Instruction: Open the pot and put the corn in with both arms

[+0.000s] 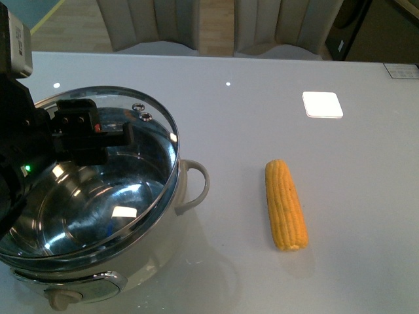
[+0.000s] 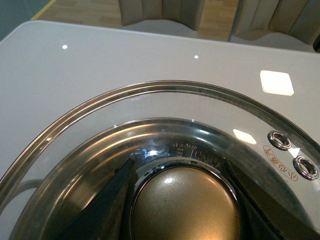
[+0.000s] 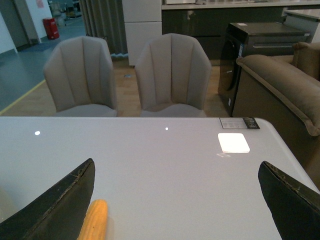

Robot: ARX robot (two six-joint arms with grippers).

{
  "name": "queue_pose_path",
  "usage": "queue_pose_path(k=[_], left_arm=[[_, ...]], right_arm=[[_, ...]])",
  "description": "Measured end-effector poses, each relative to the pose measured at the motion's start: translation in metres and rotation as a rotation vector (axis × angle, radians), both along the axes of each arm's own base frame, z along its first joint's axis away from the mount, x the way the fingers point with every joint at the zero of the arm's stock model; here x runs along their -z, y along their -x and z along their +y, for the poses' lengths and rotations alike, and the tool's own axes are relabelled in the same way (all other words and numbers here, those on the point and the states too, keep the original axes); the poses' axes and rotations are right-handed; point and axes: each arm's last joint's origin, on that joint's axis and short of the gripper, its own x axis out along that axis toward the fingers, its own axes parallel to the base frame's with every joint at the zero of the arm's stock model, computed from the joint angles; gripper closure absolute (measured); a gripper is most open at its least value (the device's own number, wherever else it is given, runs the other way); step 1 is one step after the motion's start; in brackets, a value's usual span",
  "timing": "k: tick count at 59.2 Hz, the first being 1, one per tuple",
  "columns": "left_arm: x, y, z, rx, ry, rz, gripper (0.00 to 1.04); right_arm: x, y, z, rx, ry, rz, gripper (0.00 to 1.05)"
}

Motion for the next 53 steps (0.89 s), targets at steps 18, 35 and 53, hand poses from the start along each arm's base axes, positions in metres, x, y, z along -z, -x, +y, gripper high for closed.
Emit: queue_pose_path(k=[18,35,53], left_arm=[[-0.043,-0.001,0.026,0.002,0.006,-0.106,0.61],[-0.05,0.004,0.095,-0.11,-0.055,-0.121,0.61],[-0.03,0.009,0.177,-0.267,-0.102,-0.071,0.61]], right_arm=[[0.0,0.0,0.0,0.0,0.0,0.0,0.09],[0.0,0.0,0.0,0.0,0.0,0.0,0.09],[0.0,0.0,0.0,0.0,0.0,0.0,0.09]])
